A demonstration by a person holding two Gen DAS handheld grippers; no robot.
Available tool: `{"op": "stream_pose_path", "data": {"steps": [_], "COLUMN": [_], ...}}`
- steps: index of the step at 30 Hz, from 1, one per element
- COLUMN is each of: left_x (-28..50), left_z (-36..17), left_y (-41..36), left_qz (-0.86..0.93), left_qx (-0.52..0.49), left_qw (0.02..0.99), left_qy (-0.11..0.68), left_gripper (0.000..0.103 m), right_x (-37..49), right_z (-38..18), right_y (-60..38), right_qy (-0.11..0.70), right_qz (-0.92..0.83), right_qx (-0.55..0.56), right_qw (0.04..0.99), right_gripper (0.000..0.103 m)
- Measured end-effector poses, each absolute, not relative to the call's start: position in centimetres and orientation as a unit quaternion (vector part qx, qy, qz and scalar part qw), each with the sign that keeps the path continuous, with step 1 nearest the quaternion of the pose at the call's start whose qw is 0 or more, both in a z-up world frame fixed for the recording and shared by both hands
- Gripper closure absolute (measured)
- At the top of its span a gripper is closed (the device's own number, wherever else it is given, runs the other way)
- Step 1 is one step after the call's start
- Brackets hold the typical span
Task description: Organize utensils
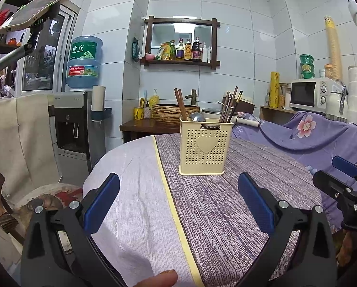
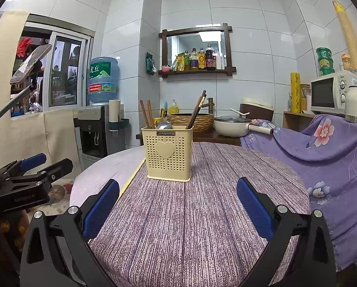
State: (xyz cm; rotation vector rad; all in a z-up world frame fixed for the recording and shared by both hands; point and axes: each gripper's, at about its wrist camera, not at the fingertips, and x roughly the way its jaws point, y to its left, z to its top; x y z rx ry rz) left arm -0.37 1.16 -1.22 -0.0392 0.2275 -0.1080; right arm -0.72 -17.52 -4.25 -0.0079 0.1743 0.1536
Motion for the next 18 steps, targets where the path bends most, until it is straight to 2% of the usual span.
{"op": "stream_pose_path", "data": {"steps": [18], "left_x": [0.25], "left_z": [-1.45], "left_y": [1.26], "left_qz": [-0.058], "left_qx": [-0.037], "left_qw": [0.989], "left_qy": [0.134], "left_gripper": [0.006], "right_x": [-0.76], "right_z": [-4.37], "right_y": [-17.61], "right_qy": [0.090], "right_qz": [0.077], "right_qx": [-0.004], "right_qw": [0.993], "right_gripper": [0.006]}}
